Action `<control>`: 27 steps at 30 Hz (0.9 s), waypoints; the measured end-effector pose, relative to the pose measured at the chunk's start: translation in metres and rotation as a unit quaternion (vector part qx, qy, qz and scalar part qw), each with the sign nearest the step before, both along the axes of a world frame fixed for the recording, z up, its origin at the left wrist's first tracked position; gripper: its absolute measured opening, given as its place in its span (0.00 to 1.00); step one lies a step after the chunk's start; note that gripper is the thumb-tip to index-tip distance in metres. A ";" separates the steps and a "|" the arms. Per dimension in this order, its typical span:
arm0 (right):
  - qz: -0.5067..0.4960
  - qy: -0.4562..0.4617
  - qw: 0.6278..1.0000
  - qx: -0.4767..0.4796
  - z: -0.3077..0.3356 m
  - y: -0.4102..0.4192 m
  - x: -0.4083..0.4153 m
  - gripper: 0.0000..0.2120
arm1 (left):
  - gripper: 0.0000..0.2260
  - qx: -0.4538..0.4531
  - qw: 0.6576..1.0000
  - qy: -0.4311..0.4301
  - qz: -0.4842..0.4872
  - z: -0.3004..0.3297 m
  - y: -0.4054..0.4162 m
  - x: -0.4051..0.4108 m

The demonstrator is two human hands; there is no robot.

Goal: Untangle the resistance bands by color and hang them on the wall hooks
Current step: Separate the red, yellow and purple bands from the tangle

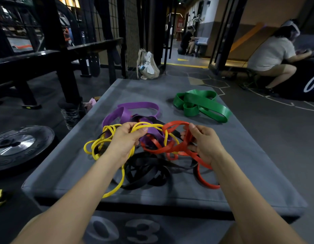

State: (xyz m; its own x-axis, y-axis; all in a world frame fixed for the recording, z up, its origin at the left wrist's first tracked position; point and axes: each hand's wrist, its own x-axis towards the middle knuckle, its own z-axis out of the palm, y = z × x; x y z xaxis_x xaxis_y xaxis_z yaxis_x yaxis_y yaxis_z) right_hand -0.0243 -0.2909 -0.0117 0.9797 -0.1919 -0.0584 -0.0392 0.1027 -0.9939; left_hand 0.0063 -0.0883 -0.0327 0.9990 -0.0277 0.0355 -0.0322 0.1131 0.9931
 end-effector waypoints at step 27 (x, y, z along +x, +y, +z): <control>0.012 -0.076 0.981 0.180 0.000 0.012 0.007 0.11 | 0.09 0.416 0.894 -0.165 0.019 -0.002 -0.027 -0.002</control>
